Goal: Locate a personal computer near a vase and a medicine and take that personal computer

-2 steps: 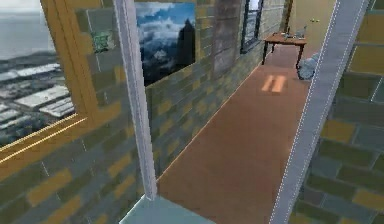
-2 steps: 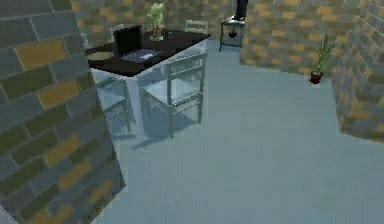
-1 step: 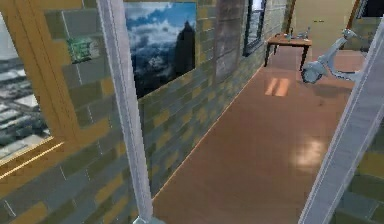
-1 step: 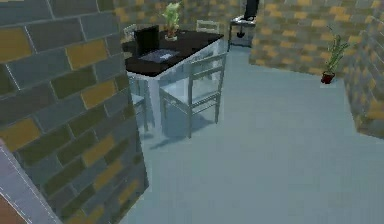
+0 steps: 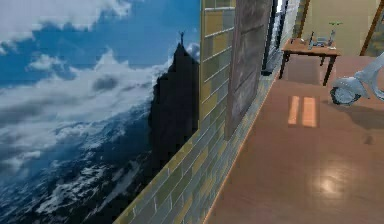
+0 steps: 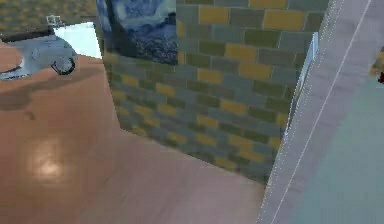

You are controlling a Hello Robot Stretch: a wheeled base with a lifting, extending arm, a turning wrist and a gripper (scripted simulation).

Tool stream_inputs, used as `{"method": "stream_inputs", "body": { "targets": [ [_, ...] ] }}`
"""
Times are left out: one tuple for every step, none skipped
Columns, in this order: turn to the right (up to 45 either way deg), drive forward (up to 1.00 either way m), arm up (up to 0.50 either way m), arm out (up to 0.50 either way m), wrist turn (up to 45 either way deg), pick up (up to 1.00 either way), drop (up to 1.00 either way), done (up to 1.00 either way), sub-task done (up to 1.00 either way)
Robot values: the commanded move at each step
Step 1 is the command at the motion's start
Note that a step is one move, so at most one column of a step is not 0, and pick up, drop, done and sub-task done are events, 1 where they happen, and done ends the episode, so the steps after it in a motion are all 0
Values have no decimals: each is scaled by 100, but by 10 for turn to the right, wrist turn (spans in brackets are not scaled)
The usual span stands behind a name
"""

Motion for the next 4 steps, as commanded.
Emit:
{"method": "stream_inputs", "body": {
  "targets": [
    [270, 0, 0, 0, 0, 0, 0, 0, 0],
    [0, 100, 0, 0, 0, 0, 0, 0, 0],
    [0, 100, 0, 0, 0, 0, 0, 0, 0],
    [0, 100, 0, 0, 0, 0, 0, 0, 0]
  ]
}}
